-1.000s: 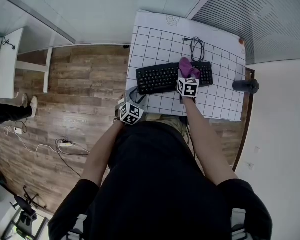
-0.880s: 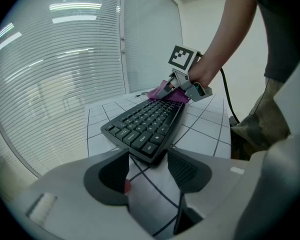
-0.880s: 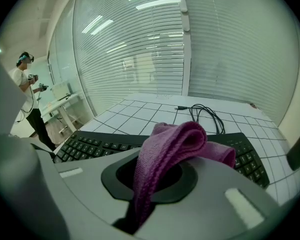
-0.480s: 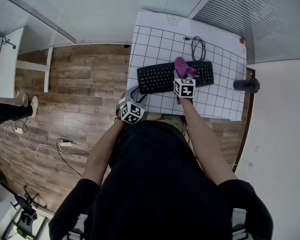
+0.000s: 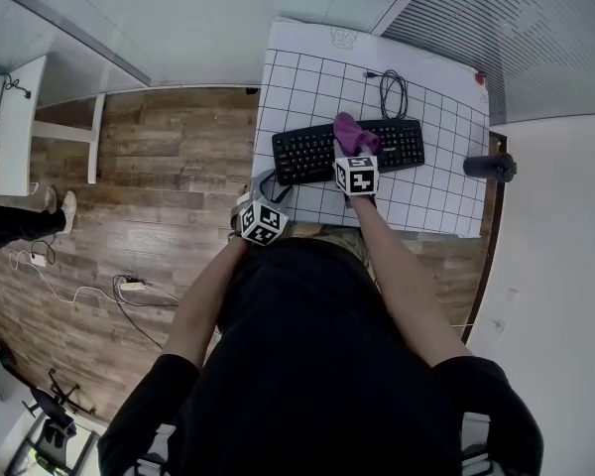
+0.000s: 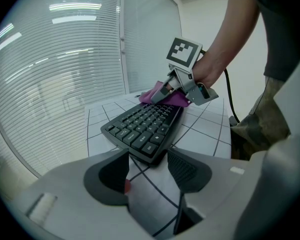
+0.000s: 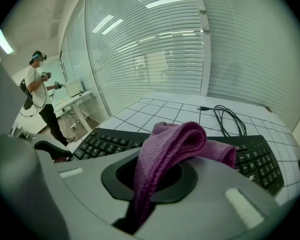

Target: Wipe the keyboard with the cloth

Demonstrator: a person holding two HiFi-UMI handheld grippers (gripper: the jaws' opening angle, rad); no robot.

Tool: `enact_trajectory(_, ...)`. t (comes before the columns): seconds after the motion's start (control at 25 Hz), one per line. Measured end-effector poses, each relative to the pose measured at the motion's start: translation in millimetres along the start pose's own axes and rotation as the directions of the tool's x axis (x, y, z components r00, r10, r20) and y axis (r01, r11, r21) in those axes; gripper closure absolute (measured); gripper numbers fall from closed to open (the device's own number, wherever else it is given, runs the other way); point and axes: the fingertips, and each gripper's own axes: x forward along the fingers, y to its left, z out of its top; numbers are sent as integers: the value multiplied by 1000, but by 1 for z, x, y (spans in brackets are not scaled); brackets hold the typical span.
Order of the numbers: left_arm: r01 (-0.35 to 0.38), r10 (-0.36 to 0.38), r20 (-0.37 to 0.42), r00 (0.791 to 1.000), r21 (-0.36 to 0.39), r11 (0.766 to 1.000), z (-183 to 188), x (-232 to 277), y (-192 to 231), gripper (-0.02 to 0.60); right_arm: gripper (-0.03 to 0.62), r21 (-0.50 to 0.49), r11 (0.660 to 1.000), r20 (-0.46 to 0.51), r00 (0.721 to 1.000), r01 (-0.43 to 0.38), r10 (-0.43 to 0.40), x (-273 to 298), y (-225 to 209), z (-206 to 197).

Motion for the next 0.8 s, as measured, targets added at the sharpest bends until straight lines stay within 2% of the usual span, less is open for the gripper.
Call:
enact_trajectory(0.28,0,0,2,1000,1,1000,0,-1,0,362,549,-75,996,-22,999,-50,48,3,30,-1)
enact_trajectory(0.8,-2,2,2,1000,5,1000,0,0,1,362,549,-116,984,-40,991,-135,131,10,70,1)
